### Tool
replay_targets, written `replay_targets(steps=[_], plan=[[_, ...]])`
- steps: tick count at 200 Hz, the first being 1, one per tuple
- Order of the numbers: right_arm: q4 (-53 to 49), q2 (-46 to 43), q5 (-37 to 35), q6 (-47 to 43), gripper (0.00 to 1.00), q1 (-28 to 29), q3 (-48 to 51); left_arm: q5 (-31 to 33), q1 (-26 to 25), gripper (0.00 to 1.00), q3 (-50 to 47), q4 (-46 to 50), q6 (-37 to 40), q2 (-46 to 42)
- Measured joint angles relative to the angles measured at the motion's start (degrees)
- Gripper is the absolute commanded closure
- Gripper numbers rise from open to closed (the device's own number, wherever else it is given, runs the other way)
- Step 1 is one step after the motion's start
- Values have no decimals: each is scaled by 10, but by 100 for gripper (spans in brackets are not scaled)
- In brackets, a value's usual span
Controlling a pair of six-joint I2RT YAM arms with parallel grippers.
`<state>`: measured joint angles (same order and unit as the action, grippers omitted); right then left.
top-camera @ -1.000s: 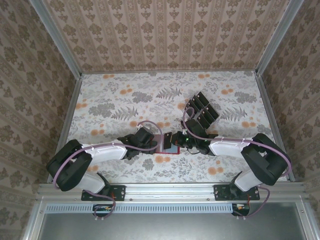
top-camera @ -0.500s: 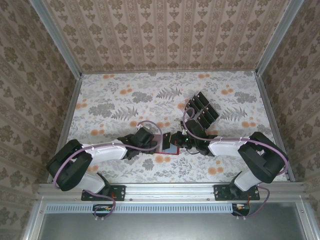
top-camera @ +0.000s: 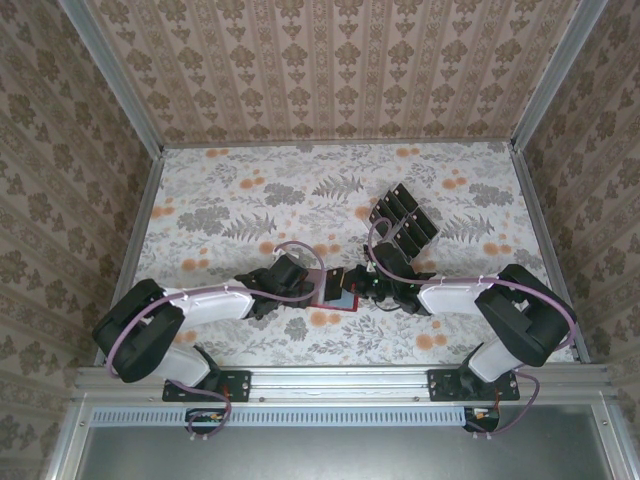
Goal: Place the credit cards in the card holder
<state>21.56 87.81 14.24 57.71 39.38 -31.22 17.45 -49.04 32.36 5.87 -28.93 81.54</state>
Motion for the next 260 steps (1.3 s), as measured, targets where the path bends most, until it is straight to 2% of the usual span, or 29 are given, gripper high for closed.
replay_targets(steps=[48,122,189,260], plan=[[-42,0,-1,-13,100,-2,0,4,0,0,0,26,1,-32],[-135,0,0,-84,100,-34,-38,-14,-1,0,1,27,19,-63],[-142,9,7,-96,100,-35,-44,-40,-5,0,10,-8,44,-19],[-142,9,9,-96,100,-35,-44,-31,-8,0,10,-16,45,9]])
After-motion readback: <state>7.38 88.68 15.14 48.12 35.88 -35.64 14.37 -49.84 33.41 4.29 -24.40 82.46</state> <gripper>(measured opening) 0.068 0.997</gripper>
